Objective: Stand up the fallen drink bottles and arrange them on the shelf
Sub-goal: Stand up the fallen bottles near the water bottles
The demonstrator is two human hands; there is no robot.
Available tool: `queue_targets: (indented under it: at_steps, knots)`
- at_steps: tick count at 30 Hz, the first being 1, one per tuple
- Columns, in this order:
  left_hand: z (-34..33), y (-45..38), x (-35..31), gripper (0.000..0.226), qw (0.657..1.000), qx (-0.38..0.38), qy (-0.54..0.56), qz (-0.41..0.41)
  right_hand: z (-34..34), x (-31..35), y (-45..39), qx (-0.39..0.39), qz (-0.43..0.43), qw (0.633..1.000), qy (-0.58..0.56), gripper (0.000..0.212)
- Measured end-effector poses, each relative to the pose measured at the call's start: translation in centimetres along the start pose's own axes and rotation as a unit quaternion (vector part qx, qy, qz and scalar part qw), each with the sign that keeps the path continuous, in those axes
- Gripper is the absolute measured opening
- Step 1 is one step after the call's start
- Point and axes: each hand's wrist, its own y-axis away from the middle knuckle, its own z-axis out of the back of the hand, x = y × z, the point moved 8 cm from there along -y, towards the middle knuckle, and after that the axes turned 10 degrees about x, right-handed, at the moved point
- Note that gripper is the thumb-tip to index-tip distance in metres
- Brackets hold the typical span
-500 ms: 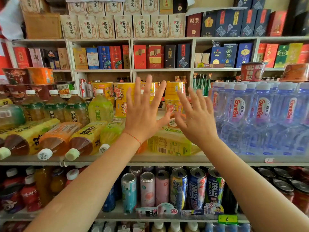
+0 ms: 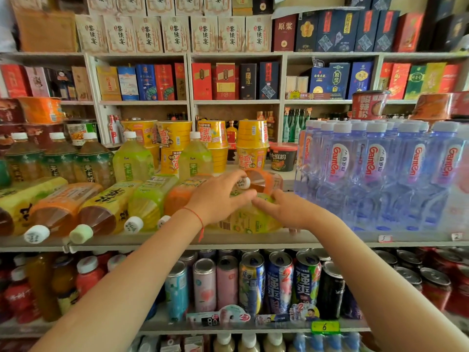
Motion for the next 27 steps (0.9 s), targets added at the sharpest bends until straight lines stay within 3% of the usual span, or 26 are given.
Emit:
queue_targets:
  at_steps: [4,9,16,19,22,25,27]
  knots:
    - [0.1,-2.4,-0.3,0.045,0.999,0.025,-0.020,0.033,-0.5,-0.5,0.2,0.012,-0.005,1.000,-0.021,0.085]
    - [0.2,-4.7,0.0,0.022,0.997,-0.018,0.051,0.052,2.6,-0.1,-1.3,-0.127,0.085,0.984,-0.090,0.049]
    - [3.4,-6.7,-2.7,0.029,0.983,-0.160,0.083,-0.012,5.0,0.0,-5.0,-0.183,0.108,0.972,-0.100,0.085]
    - [4.6,-8.4,-2.9,0.034,0.979,-0.177,0.097,-0.010,6.1,0.0,-6.5,-0.187,0.115,0.964,-0.151,0.093]
    - [4.8,-10.0,-1.9,0.037,0.977,-0.152,0.150,0.016,6.9,-0.2,-7.8,-0.176,0.105,0.961,-0.187,0.094]
    - [3.1,-10.7,-1.0,0.048,0.972,-0.077,0.219,0.038,7.0,-0.8,-9.5,-0.181,0.082,0.955,-0.221,0.093]
    - [1.6,-10.7,-0.8,0.056,0.970,-0.035,0.235,0.044,6.9,-1.4,-10.4,-0.189,0.069,0.950,-0.238,0.081]
